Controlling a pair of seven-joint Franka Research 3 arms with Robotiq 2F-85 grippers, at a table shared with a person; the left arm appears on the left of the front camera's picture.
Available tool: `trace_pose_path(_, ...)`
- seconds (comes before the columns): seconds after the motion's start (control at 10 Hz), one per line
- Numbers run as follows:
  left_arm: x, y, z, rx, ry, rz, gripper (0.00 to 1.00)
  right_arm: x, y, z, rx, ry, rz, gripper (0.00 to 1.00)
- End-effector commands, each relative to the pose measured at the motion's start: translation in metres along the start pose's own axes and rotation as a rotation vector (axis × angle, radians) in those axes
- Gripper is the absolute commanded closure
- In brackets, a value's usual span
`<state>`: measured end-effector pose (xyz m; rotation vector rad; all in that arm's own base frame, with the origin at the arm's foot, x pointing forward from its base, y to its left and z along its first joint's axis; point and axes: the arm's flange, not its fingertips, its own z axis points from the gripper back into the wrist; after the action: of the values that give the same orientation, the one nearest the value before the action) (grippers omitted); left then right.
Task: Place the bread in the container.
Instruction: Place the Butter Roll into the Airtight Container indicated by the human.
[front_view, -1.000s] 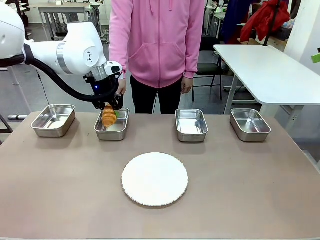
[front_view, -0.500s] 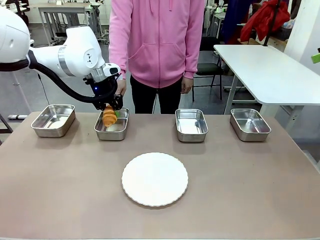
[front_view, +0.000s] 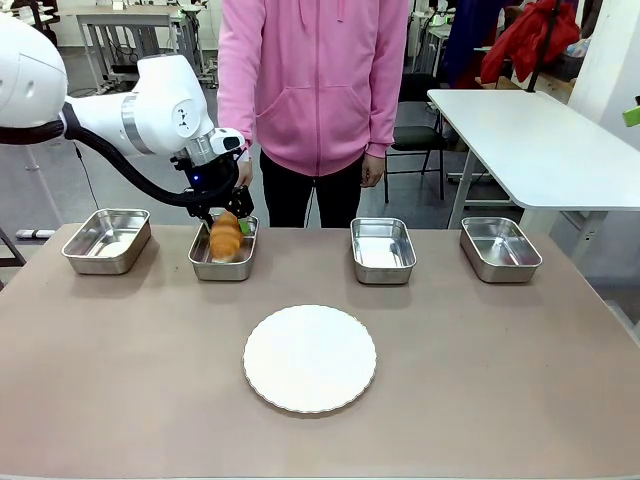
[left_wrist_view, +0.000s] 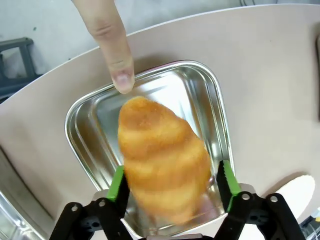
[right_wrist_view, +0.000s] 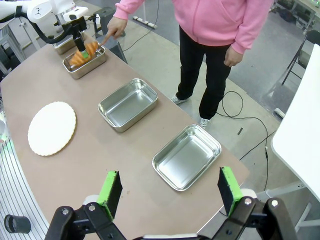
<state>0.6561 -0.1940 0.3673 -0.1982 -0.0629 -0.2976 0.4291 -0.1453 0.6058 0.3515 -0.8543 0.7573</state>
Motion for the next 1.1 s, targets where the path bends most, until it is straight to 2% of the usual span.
trace_pose_path(0.0,0.0037,-0.0001,0.0005,0.003,-0.003,0.004,0.00,0.0016,0.0005,0.0006,-0.001,-0.006,0.004,0.00)
trace_pose_path(0.2,0.0012,-0.0032,0.0054,-0.030,-0.004,0.018,0.00,0.0016,0.0005,0.0006,-0.001,-0.006,0.004,0.00)
trace_pose_path(0.3,0.0000,-0.0012,-0.0002,0.000,0.000,-0.002,0.00,0.0016,0.0005,0.0006,-0.001,-0.006,0.004,0.00)
trace_pose_path(1.0,0.0000,-0.0012,-0.0002,0.000,0.000,-0.002,0.00,0.0016,0.0005,0.0006,-0.001,-0.006,0.004,0.00)
